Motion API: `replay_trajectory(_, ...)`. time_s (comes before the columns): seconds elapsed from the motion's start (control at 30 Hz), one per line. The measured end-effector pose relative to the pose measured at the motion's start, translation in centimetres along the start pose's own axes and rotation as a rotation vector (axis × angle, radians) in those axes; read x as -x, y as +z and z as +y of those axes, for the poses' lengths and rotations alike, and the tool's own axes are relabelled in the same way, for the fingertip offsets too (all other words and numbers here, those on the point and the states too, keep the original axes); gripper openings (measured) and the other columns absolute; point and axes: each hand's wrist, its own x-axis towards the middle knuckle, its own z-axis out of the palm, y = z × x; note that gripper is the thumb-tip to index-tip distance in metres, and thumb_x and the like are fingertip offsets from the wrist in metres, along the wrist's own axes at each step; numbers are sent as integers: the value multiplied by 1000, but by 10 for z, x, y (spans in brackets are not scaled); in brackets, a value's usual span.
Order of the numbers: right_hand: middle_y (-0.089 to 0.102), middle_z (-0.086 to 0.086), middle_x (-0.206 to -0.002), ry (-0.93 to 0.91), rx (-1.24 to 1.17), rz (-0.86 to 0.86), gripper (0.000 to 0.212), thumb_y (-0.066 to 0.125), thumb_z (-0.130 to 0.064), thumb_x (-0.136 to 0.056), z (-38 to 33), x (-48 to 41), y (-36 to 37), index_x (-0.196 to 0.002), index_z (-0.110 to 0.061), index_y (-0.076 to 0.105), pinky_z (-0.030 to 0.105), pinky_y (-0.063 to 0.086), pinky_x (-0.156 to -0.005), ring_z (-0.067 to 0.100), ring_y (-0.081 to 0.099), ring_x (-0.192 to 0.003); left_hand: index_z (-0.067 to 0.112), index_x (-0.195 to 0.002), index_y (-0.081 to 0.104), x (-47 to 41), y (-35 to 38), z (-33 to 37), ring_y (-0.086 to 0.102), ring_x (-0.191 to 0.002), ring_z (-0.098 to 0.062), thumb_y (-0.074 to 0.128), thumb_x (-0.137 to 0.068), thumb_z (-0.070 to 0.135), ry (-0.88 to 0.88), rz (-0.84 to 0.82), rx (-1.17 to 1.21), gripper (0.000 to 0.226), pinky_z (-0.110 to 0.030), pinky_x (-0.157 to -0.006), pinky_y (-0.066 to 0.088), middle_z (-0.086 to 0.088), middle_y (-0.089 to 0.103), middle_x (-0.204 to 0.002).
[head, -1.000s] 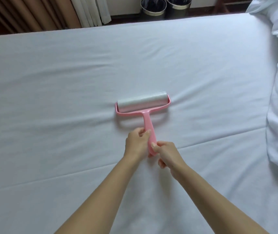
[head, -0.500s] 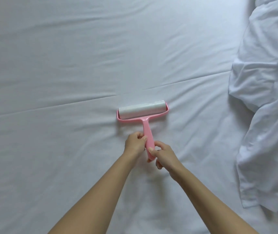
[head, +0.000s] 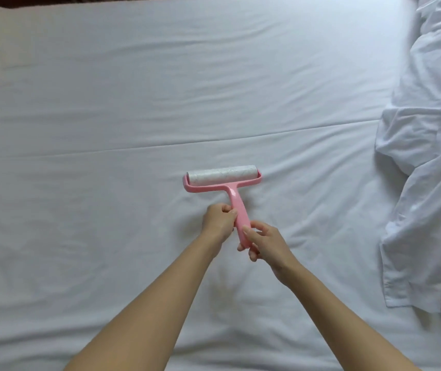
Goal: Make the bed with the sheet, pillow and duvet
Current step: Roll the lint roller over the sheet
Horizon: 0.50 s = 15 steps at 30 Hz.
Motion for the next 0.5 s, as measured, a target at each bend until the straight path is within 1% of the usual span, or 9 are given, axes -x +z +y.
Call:
replay_trajectory(0.07,62,6,-68,-42,40,-29,20,45,-22,-99,-13,-8,19,-103,-12,62,15,39,-48,6,41,-38,12,-70,58,-6,-24,0,66,-95,-32,47,-93,11,4,50,33,26,-45,-91,52,-18,69,-98)
replay_trajectory(0.13,61,6,-69,-72,59,-67,22,44,-22,-99,-24,-17,45,-104,-9,61,14,39,-48,5,42,-39,13,-71,58,-13,-50,-4,66,-95,-33,45,-93,11,8,107,67,25,-46,-91,52,-18,69,-98)
replay_trajectory(0.27,61,6,-72,-73,79,-111,22,42,-21,-100,-33,-32,109,-106,-10,60,17,41,-51,7,45,-45,8,-87,58,-25,-103,-26,64,-98,-34,41,-93,12,-4,210,103,18,-43,-89,52,-19,67,-103)
replay_trajectory(0.37,61,5,-73,-44,43,-108,20,40,-18,-100,-29,-35,159,-105,-12,59,18,42,-55,9,46,-50,7,-90,58,-33,-144,-49,64,-94,-32,40,-93,11,-13,208,101,18,-42,-87,52,-17,65,-98)
replay_trajectory(0.43,61,4,-73,-37,30,-99,20,40,-16,-100,-24,-35,192,-103,-13,59,19,43,-56,8,47,-50,7,-87,58,-40,-171,-66,64,-94,-33,41,-93,12,-26,181,86,19,-43,-88,52,-18,66,-98)
replay_trajectory(0.5,61,4,-74,-28,15,-64,19,40,-16,-99,-19,-35,224,-102,-14,59,19,43,-57,9,47,-52,11,-79,57,-46,-198,-83,64,-98,-35,42,-94,12,-37,146,62,21,-45,-90,53,-21,66,-102)
